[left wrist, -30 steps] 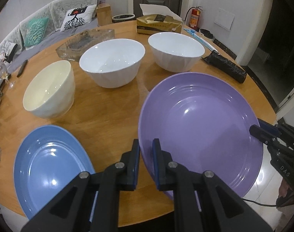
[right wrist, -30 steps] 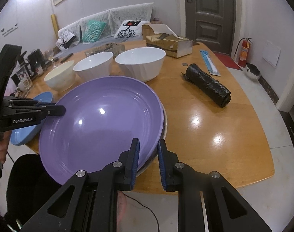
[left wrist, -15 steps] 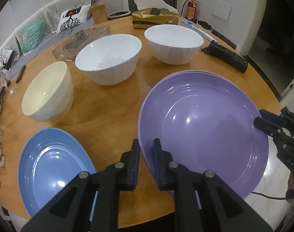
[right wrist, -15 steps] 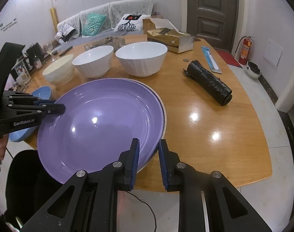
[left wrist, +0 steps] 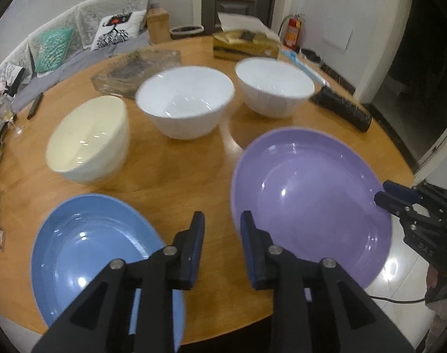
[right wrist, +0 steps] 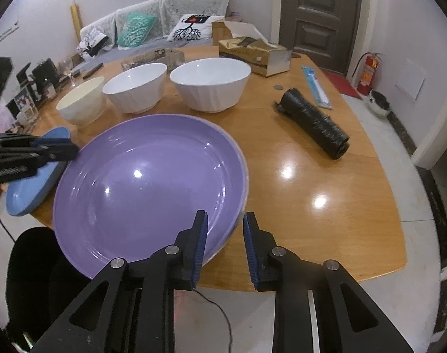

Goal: Organize plates and bowls
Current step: 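Grasp the rim of the blue plate with the left tool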

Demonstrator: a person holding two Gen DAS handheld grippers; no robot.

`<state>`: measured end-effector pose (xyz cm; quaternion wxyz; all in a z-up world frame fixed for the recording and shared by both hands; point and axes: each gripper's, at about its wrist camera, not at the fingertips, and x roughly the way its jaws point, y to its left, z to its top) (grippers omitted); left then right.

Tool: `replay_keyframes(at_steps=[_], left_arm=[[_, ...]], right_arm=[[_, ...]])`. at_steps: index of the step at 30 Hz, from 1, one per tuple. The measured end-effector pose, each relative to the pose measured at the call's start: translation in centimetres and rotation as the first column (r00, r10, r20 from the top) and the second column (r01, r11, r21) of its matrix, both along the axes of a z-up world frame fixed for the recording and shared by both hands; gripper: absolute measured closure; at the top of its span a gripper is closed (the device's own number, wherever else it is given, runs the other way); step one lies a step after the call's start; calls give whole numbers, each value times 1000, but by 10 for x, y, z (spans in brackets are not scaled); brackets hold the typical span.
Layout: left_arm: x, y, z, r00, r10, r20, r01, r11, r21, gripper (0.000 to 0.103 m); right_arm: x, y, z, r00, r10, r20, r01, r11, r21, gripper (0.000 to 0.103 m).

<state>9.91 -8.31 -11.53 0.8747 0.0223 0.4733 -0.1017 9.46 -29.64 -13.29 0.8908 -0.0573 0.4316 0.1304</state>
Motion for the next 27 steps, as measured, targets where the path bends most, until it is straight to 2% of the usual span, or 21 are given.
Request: replay_keyframes(at_steps=[3, 6, 9, 13, 19, 23, 27], left_arm=[[-11, 30, 18, 998, 49, 42, -47, 998, -38, 80], [-23, 65, 35, 992, 101, 73, -96, 993, -69, 75], [-36, 101, 47, 982, 154, 111, -147, 987, -72, 74], [-56, 148, 49, 966, 223, 130, -214, 974, -79, 73], [-79, 210, 23, 949, 300, 95, -288, 950, -122, 69], [-84, 228, -3, 945, 324, 52, -313, 937, -154, 69], [-85, 236, -29, 944, 329, 5, -322, 928, -190, 69]], right_arm=[[-5, -1, 18, 999, -6, 41, 6, 1000, -12, 80], [-12, 5, 40, 997, 18, 78, -22, 998, 52, 78], [-18, 24, 58, 992, 63, 108, -75, 992, 106, 76], [-20, 71, 69, 982, 155, 111, -172, 973, 157, 75], [-20, 145, 66, 952, 297, 75, -306, 928, 215, 75], [-16, 186, 50, 934, 356, 37, -355, 910, 214, 75], [-7, 209, 28, 927, 374, -15, -362, 908, 210, 75]])
